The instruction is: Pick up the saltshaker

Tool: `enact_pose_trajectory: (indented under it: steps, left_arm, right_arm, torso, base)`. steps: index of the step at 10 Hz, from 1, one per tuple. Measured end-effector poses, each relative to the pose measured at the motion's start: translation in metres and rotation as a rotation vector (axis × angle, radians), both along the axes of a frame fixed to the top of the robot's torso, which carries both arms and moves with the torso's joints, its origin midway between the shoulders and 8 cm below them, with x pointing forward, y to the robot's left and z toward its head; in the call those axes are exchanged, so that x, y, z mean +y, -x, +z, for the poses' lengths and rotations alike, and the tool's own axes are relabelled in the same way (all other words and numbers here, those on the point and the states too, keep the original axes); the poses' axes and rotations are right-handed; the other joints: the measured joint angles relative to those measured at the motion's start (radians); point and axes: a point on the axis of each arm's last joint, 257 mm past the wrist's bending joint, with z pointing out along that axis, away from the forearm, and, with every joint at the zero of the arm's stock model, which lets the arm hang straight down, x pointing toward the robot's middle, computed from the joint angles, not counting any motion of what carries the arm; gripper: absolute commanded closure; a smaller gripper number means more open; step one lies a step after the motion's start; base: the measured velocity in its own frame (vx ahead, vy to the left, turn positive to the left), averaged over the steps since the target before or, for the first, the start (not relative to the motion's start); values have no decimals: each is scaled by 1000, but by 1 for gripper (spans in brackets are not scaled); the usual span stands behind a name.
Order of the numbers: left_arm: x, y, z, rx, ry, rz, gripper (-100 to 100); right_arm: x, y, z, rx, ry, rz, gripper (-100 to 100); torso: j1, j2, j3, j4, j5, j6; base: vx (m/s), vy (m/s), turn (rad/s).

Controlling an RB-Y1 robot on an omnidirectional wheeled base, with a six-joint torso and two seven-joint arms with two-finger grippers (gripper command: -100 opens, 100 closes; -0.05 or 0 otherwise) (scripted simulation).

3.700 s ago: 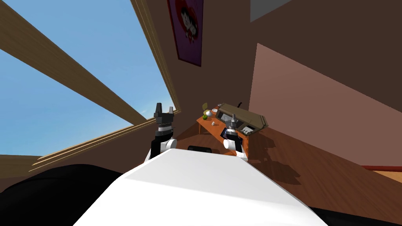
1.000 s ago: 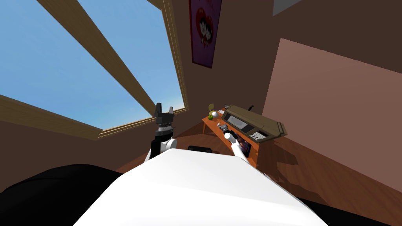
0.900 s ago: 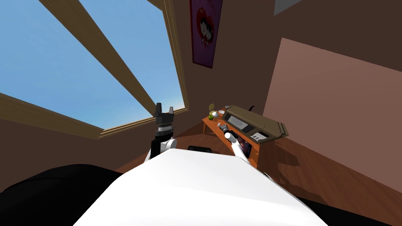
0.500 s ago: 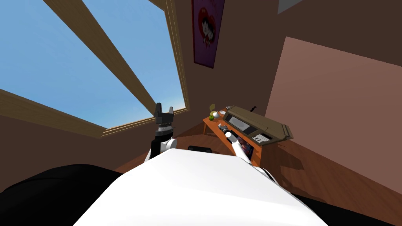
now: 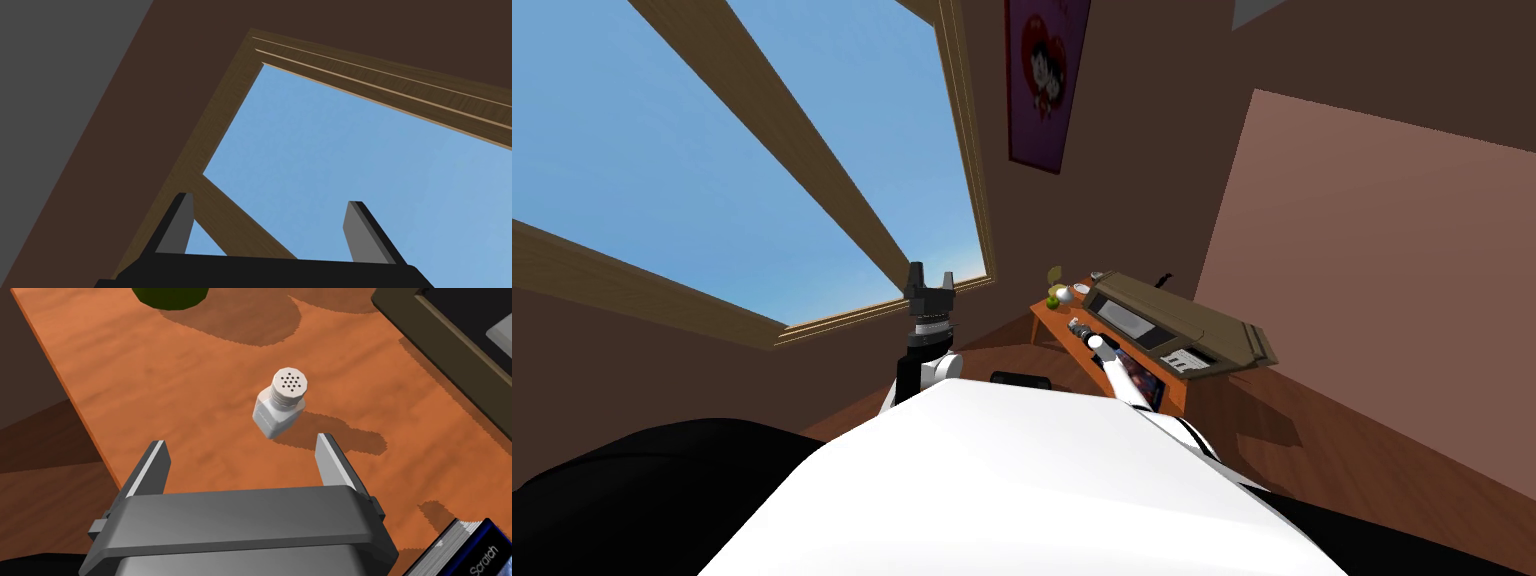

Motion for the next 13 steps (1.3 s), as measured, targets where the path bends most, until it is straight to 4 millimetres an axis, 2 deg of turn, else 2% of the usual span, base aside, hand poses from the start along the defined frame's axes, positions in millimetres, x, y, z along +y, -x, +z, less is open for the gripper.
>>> enact_pose_trajectory:
  steps: [5,13]
  left_arm:
    - [0,0,0,0,0,0,0]
    - [0,0,0,0,0,0,0]
  right_arm:
    - [-5,11,-25,99,-163,-73,-100]
    - [-23,31,-45,228,-379,-212,-100]
  torso:
    - [0,0,0,0,0,0]
    - [-2,-2,-1,0,-1,0]
  base:
    - [42,-8,33]
    - [67,-30,21]
